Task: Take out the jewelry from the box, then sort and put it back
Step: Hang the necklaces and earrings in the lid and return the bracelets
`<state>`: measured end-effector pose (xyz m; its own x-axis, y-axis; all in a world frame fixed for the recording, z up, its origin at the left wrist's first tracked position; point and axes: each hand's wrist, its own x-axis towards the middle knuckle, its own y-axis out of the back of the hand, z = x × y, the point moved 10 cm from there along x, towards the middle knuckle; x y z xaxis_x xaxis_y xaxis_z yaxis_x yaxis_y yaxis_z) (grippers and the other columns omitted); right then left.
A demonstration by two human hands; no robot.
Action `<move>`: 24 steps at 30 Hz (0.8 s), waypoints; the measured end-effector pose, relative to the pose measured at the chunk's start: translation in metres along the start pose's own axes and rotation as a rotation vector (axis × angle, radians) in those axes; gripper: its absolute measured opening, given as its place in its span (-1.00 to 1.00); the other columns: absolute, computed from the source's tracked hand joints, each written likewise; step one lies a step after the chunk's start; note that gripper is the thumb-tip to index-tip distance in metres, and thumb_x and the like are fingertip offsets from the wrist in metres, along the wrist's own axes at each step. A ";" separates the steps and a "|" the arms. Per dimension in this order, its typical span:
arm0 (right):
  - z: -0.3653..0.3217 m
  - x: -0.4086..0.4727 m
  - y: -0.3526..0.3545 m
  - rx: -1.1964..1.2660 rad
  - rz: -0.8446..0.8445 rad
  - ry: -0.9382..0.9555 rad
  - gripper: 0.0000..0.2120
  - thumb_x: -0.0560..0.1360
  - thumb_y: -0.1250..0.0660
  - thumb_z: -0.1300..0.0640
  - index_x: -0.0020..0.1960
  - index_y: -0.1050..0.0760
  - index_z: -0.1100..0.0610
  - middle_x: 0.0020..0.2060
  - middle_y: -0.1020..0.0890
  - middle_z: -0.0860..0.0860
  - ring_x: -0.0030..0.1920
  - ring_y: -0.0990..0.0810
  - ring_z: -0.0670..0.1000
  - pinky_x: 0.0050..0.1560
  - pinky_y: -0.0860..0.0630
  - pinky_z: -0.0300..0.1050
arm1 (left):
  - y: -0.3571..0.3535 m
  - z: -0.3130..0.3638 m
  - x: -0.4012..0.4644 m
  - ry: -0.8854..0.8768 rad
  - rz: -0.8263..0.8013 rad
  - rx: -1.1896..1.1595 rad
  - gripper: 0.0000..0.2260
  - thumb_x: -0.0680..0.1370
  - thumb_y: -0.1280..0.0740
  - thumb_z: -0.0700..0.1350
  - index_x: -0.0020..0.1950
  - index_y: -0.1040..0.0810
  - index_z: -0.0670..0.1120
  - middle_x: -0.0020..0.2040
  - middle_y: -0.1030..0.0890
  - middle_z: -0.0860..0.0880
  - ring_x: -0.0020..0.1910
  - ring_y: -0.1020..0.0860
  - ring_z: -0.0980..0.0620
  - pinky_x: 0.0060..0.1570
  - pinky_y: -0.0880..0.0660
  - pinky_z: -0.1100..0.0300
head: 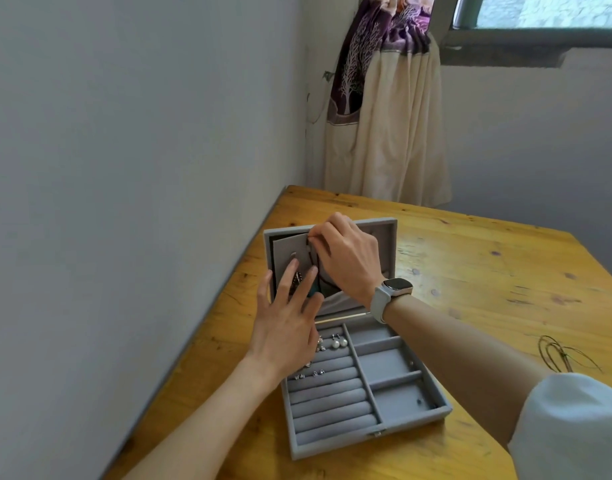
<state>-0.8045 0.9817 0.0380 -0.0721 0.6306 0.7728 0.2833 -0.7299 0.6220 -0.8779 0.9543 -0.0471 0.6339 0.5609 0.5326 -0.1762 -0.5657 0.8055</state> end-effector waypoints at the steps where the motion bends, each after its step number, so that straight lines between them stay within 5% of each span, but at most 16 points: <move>1: 0.000 0.000 -0.001 -0.020 0.000 0.010 -0.80 0.49 -0.18 0.10 -0.17 -0.54 0.16 -0.28 -0.56 0.04 -0.28 -0.55 0.03 -0.57 -0.42 -0.14 | -0.001 0.000 -0.001 -0.001 -0.005 0.004 -0.64 0.26 -0.43 0.03 0.01 -0.57 -0.03 0.32 -0.46 -0.11 0.38 -0.19 -0.20 0.27 -0.05 -0.24; 12: -0.001 -0.004 -0.005 -0.090 0.015 0.071 -0.97 0.39 -0.36 0.26 -0.17 -0.55 0.18 -0.24 -0.57 0.07 -0.26 -0.54 0.06 -0.55 -0.43 -0.18 | -0.008 0.005 -0.004 -0.022 -0.045 -0.017 -0.63 0.31 -0.35 0.04 0.07 -0.56 -0.04 0.34 -0.43 -0.11 0.40 -0.17 -0.19 0.32 0.09 -0.20; 17: -0.002 -0.023 -0.011 -0.030 -0.032 0.102 -0.71 0.40 -0.12 0.23 0.01 -0.56 0.23 -0.16 -0.63 0.10 -0.18 -0.59 0.11 -0.37 -0.56 -0.10 | -0.007 0.005 -0.006 -0.022 -0.042 -0.046 -0.60 0.28 -0.41 0.00 0.09 -0.56 -0.06 0.31 -0.46 -0.12 0.39 -0.19 -0.18 0.30 -0.04 -0.22; 24: -0.003 -0.037 -0.020 -0.027 -0.200 0.119 -0.62 0.41 -0.08 0.24 0.15 -0.50 0.20 -0.03 -0.61 0.14 -0.09 -0.58 0.13 -0.24 -0.56 -0.05 | -0.004 0.002 -0.010 0.007 -0.027 -0.054 -0.57 0.28 -0.42 -0.05 0.14 -0.56 -0.08 0.24 -0.50 -0.15 0.36 -0.23 -0.16 0.27 -0.12 -0.22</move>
<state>-0.8106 0.9719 -0.0026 -0.2366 0.7294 0.6418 0.2262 -0.6011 0.7665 -0.8821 0.9503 -0.0564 0.6340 0.5793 0.5123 -0.1995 -0.5175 0.8321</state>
